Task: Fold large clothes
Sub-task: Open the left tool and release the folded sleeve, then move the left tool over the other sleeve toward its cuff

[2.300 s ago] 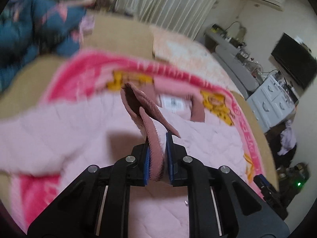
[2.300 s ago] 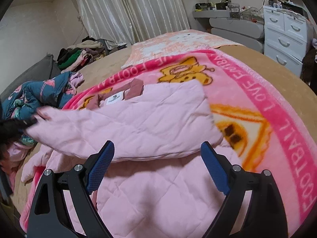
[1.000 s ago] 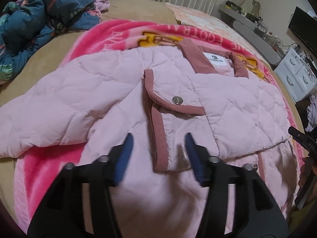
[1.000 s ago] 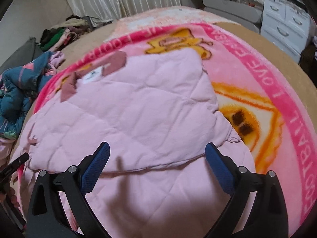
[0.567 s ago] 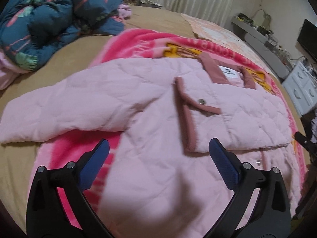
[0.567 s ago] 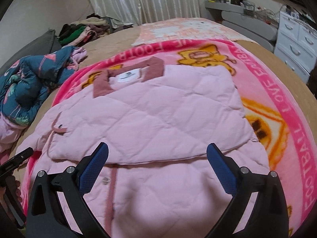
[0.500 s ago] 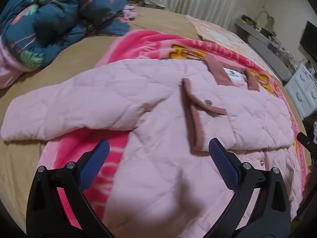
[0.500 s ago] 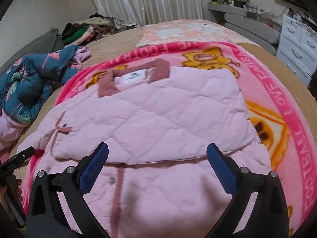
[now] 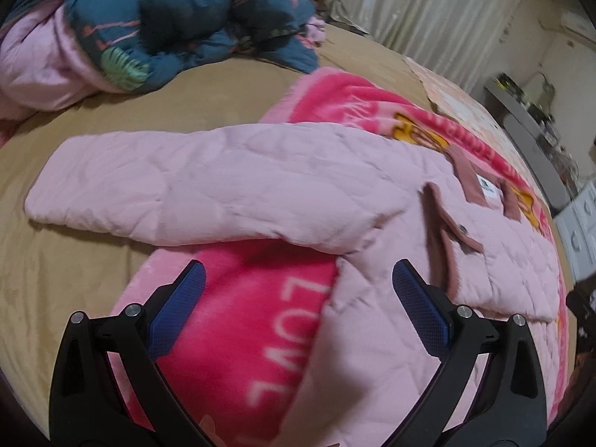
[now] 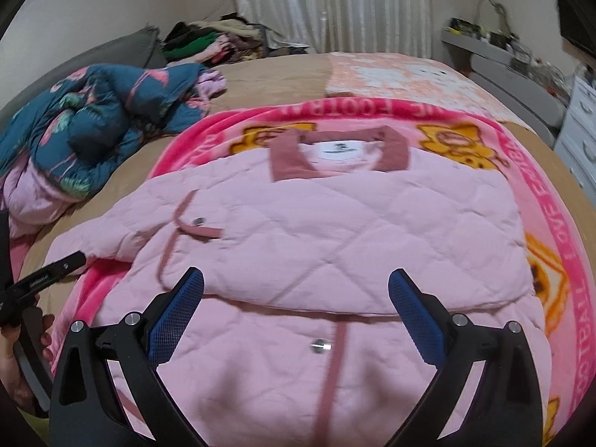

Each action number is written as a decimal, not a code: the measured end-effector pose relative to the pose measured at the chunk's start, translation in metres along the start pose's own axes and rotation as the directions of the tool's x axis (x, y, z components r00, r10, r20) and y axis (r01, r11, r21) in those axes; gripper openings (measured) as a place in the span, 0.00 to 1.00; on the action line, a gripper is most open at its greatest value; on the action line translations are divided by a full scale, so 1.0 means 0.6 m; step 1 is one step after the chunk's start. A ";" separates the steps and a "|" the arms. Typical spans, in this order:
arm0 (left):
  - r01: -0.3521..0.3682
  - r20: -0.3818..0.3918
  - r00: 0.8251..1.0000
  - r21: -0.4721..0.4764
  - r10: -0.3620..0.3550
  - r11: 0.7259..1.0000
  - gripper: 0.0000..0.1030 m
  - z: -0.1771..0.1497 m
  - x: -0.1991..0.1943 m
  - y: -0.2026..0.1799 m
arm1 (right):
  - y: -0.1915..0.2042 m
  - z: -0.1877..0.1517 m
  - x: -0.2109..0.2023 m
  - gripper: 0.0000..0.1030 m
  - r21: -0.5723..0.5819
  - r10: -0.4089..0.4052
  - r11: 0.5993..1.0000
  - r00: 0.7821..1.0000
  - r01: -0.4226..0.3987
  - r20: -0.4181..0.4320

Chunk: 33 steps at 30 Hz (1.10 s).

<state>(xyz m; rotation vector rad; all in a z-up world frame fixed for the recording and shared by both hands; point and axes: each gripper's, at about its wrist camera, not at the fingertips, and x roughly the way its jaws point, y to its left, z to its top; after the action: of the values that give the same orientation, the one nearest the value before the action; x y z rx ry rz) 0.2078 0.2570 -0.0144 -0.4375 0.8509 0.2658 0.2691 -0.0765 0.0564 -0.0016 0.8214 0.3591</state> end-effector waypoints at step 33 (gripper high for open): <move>-0.253 0.050 0.957 -0.338 0.286 0.907 0.91 0.055 -0.030 0.287 | 0.387 0.036 0.091 0.96 -0.310 0.201 0.928 0.978 -0.208 -0.055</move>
<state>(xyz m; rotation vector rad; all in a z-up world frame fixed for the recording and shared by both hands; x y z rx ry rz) 0.1499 0.4232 -0.0271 -0.6126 0.7709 0.6886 0.2459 0.1620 0.0638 -0.2191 0.7806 0.6871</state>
